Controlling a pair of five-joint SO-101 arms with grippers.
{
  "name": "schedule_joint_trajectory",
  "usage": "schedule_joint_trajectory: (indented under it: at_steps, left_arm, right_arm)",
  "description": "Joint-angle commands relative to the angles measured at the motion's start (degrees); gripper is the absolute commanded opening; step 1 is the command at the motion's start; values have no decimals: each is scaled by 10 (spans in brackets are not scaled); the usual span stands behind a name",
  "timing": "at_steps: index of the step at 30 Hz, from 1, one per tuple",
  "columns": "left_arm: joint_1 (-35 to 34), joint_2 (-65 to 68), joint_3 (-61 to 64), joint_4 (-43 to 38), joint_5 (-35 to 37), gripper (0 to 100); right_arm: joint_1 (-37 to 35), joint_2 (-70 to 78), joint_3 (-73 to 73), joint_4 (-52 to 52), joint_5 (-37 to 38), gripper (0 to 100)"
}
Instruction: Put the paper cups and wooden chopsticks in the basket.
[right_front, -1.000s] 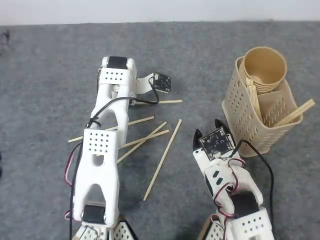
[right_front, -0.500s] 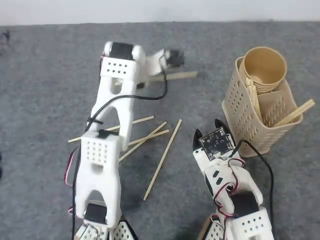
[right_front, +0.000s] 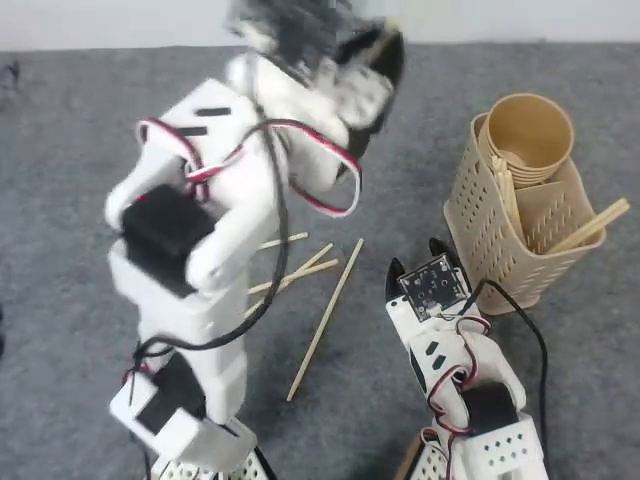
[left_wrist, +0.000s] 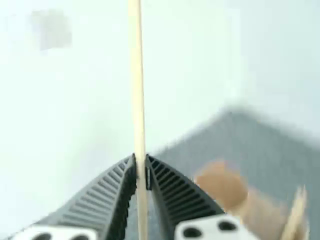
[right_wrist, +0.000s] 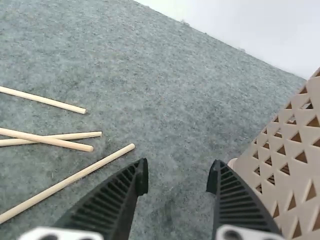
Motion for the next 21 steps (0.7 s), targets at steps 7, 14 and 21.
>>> schedule_joint_trajectory:
  at_steps: [7, 14, 21]
  left_arm:
    - [143, 98, 35, -71, -33, 12]
    - [156, 171, 34, -120, 5, 12]
    - [157, 257, 32, -198, 254, 12]
  right_arm:
    - [0, -5, 9, -9, 7, 209]
    - [0, -5, 9, -11, 7, 209]
    - [0, -5, 9, -12, 7, 209]
